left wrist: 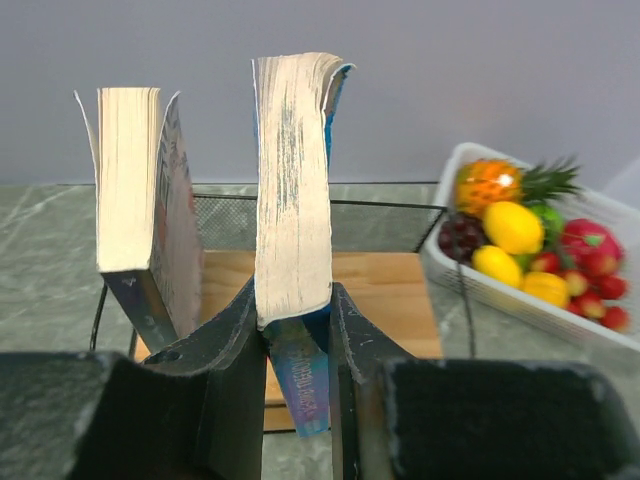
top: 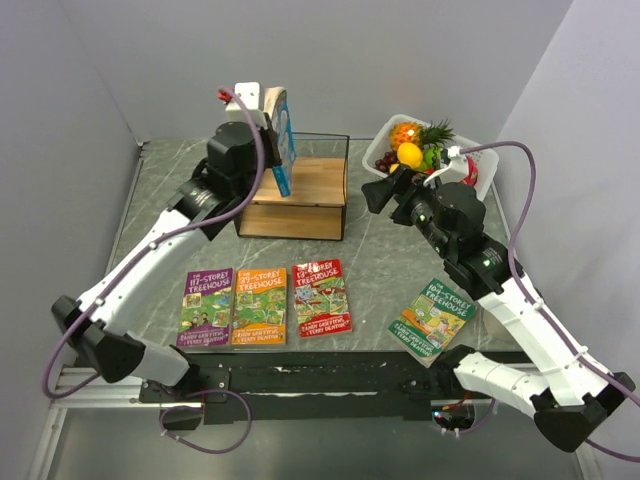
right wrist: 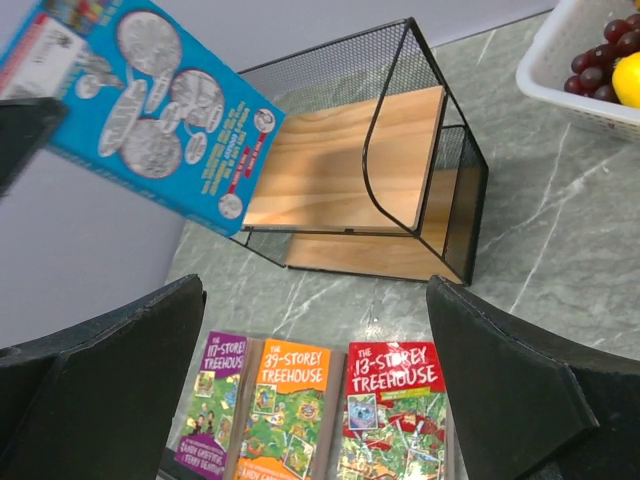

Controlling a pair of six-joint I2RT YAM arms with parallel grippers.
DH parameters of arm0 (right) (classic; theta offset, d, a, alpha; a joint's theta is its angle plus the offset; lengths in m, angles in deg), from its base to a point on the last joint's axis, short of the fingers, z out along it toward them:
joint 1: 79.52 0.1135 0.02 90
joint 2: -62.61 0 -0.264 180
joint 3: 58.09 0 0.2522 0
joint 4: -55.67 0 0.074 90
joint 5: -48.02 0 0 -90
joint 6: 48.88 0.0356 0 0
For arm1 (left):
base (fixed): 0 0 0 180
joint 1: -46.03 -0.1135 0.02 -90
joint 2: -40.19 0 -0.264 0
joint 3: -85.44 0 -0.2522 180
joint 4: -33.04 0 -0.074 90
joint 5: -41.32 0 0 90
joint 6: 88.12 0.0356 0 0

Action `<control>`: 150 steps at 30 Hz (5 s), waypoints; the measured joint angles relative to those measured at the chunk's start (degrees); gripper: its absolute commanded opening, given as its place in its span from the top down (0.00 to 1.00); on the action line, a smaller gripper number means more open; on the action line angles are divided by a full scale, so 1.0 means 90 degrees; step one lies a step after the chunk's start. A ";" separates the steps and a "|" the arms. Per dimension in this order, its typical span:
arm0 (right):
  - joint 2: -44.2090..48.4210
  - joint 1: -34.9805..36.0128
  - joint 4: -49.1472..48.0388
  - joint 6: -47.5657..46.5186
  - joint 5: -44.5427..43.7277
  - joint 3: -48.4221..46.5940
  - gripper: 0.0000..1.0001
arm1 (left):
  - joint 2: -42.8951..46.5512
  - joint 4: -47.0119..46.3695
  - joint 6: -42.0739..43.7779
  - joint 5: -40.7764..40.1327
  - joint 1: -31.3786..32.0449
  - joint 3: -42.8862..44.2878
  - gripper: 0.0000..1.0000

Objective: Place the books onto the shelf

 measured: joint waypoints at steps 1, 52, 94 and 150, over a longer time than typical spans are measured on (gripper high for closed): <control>0.0000 0.0000 -0.0002 0.0000 -0.0010 0.0000 0.01 | -0.0107 -0.0070 0.0063 -0.0109 0.0000 0.0000 0.99; -0.0444 0.0000 -0.0151 0.0097 0.0189 0.0505 0.01 | -0.0685 -0.1630 0.0770 -0.0896 -0.0466 -0.0899 0.29; -0.2885 -0.0143 -0.0287 -0.0104 0.0058 -0.1197 0.34 | -0.1256 -0.1557 -0.0097 0.0090 0.0775 -0.0369 0.98; -0.3762 -0.0449 -0.0357 -0.0017 0.0486 -0.1712 0.85 | -0.3223 -0.0857 -0.1258 -0.2050 0.0007 0.0369 0.75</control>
